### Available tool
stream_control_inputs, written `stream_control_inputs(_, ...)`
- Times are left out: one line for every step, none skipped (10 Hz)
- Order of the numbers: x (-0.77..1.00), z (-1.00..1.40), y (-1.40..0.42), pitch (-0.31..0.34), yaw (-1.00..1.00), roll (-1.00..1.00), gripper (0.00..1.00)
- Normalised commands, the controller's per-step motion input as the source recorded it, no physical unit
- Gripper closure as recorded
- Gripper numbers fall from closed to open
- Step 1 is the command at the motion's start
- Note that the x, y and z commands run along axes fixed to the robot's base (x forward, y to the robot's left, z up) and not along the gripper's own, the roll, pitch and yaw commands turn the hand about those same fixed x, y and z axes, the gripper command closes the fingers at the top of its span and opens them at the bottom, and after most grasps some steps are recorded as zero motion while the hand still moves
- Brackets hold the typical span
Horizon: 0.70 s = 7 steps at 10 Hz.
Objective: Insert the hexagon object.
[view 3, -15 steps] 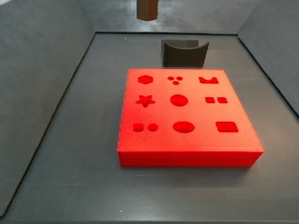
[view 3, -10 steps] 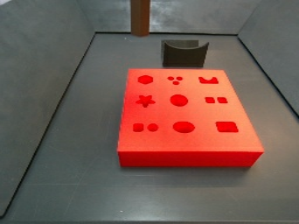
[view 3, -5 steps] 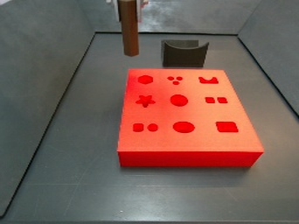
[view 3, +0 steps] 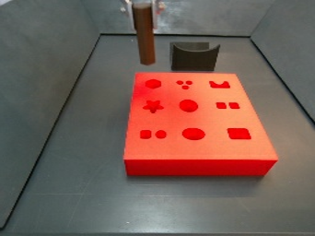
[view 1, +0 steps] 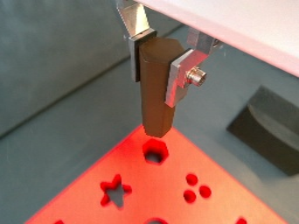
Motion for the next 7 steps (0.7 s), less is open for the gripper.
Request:
stream_control_inputs(-0.27,-0.27,-0.08,-0.146,-0.02,0.26,1.0)
stream_control_inputs(-0.05,-0.33,0.0,-0.051,0.0,0.22,1.0)
stream_control_inputs(-0.05,-0.51,-0.03,0.0,0.0,0.22,1.0)
stream_control_inputs(0.06,-0.56,-0.01,0.111,0.0,0.07,1.0)
stream_control_inputs(0.5,-0.45,-0.03,0.013,-0.09,0.0,1.0)
stream_control_inputs(0.63,-0.31,0.0,-0.009,-0.09,0.0,1.0)
stream_control_inputs(0.51,-0.35,0.0,-0.051,-0.12,0.0,1.0)
